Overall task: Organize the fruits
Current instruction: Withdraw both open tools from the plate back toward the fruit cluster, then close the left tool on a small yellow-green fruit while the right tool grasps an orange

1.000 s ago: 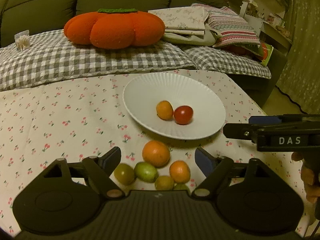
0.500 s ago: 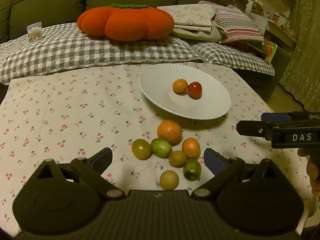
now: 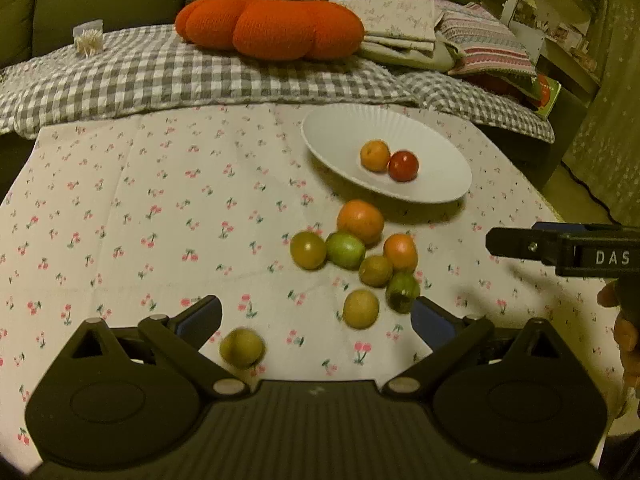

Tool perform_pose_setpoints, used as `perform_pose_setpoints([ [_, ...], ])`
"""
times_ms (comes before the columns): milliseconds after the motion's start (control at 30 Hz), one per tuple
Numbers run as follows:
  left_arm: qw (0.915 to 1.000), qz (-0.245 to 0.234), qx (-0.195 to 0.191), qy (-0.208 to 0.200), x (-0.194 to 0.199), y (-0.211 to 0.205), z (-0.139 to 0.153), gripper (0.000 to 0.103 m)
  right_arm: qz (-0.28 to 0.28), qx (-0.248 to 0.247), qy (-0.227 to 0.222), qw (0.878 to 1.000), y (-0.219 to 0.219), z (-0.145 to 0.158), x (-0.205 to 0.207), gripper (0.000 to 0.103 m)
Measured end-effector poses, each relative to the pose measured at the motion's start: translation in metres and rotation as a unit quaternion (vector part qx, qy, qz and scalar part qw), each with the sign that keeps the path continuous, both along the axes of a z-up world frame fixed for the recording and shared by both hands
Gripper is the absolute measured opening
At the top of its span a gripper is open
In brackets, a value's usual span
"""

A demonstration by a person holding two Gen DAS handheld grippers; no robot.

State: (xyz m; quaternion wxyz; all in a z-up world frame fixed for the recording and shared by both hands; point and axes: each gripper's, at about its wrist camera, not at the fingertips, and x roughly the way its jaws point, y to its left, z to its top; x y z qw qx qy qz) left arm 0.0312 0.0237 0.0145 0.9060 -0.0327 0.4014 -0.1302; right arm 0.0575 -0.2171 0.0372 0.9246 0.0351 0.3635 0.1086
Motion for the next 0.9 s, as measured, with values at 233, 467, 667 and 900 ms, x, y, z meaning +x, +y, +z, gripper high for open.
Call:
perform_pose_setpoints([
  [233,0.9998,0.003,0.018,-0.003,-0.002,0.012,-0.014,0.1,-0.005,-0.004,0.006,1.0,0.007,-0.012,0.0,0.093],
  [467,0.9995,0.016,0.026,-0.012,0.015,0.029,-0.022,0.099,-0.025,-0.02,0.007,0.999,0.008,-0.026,0.008,0.093],
  [667,0.9998,0.003,0.013,-0.012,0.032,0.03,-0.026,0.089,-0.017,-0.005,0.028,0.999,0.012,-0.039,0.02,0.093],
  [900,0.9995,-0.027,0.015,-0.004,0.048,0.019,-0.031,0.061,0.032,-0.005,0.036,0.999,0.03,-0.044,0.027,0.093],
])
